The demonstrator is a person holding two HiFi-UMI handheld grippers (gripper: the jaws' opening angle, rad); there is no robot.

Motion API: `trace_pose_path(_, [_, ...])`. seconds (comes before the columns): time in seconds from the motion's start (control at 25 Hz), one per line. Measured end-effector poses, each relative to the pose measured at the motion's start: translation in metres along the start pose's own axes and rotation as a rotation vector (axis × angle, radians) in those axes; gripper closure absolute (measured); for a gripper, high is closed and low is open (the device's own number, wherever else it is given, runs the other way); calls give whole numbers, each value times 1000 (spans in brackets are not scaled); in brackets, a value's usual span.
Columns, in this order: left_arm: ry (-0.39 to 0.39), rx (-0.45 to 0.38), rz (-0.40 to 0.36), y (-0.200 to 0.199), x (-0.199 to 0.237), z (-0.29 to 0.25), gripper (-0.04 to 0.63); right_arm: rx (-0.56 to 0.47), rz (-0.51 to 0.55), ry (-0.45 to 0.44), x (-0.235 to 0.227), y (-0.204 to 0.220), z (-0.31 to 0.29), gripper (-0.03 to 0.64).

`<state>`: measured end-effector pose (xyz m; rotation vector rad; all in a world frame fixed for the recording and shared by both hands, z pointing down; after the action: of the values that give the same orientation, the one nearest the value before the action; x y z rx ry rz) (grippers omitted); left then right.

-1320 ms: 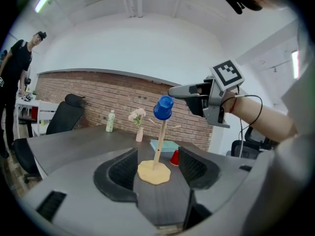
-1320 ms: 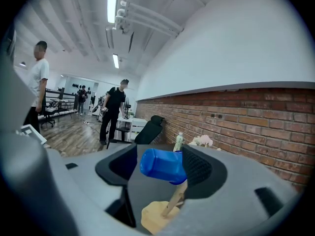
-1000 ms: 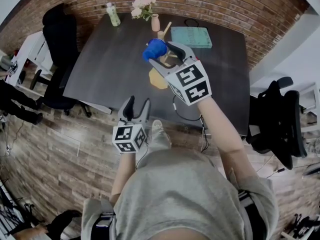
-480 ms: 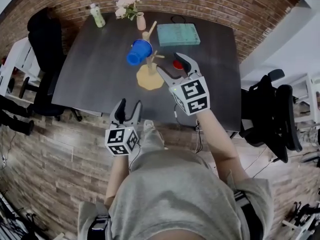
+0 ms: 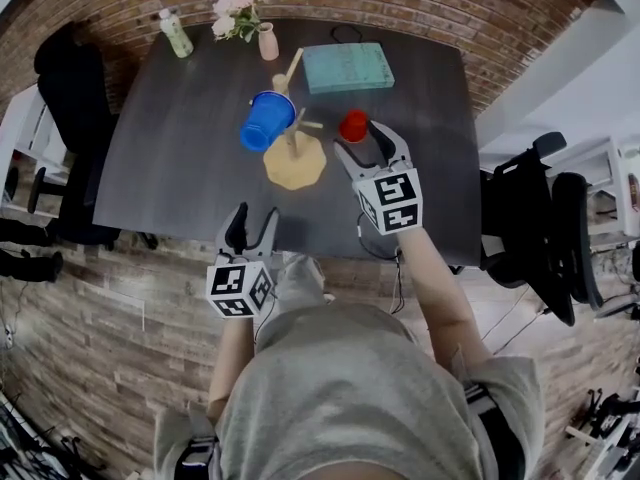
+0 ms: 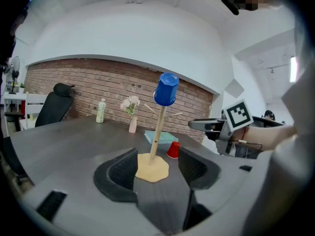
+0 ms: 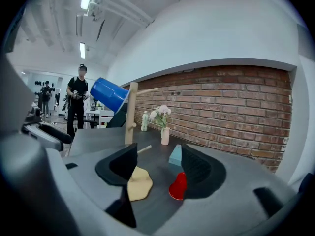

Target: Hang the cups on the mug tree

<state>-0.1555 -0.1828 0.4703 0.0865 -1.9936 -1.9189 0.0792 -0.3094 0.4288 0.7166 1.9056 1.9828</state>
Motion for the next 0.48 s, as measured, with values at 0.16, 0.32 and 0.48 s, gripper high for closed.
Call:
trace_pose_path(0.16, [9,18,2,2,9,-13,360,35,-10,31,-12,25,-11,337])
trace_pose_path(0.32, [21,41,5,7,19,-27,360,77,-13,72,-25,53,-26,337])
trace_pose_path(0.48, [39,69,8,13,28,-43,360,131,-37,101,-40,80,-42,337])
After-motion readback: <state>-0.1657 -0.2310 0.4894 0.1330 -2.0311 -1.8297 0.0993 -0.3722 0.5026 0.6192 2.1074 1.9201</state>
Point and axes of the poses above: the fingertips, and each gripper's own axes: z backward along the fingers, x to its left, y out of its underside, the point moved 8 cm from there along z, backward along the fingers, and after that the axes turned 15 degrees about -x, right-handed, at the moved point
